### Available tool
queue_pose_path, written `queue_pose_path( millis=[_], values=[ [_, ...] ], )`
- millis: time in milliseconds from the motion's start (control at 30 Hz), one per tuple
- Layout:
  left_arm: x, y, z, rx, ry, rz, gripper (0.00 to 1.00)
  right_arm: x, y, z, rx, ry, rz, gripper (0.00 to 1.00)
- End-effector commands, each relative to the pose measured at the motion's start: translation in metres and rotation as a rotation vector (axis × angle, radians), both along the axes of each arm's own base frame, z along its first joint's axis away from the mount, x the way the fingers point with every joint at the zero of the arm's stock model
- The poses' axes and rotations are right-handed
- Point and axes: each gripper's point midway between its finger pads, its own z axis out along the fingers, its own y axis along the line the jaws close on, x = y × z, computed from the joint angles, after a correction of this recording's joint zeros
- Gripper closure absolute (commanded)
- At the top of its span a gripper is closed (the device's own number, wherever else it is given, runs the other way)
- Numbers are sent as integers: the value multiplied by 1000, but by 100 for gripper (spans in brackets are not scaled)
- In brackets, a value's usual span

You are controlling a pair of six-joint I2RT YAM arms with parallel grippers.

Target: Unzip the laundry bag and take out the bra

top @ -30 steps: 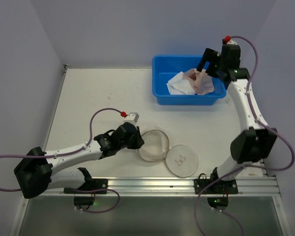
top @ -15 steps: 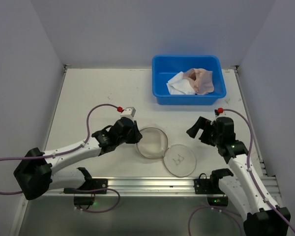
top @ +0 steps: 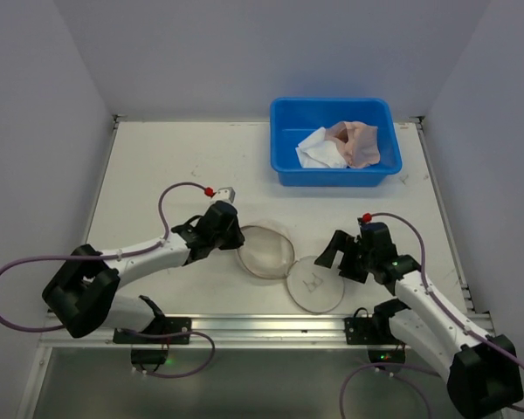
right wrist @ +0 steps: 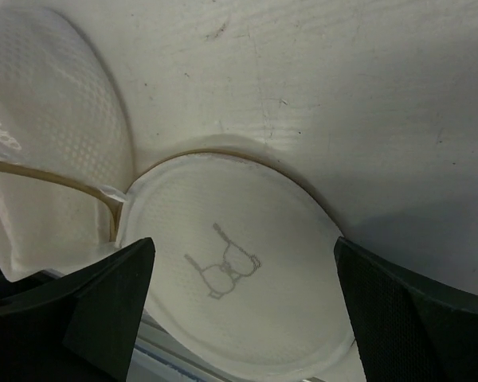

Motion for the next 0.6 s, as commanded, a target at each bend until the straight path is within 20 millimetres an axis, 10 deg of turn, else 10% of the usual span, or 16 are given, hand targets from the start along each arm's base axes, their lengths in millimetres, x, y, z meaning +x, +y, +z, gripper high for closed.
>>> queue_pose_path(
  millis=[0, 267, 567],
  values=[
    [15, -1, 4, -17, -39, 14, 86, 3, 17, -2, 71, 12, -11, 5],
    [24, 11, -8, 3, -25, 36, 87, 14, 23, -16, -37, 46, -30, 13],
    [26, 34, -21, 7, 4, 76, 88, 27, 10, 24, -145, -81, -39, 15]
  ],
)
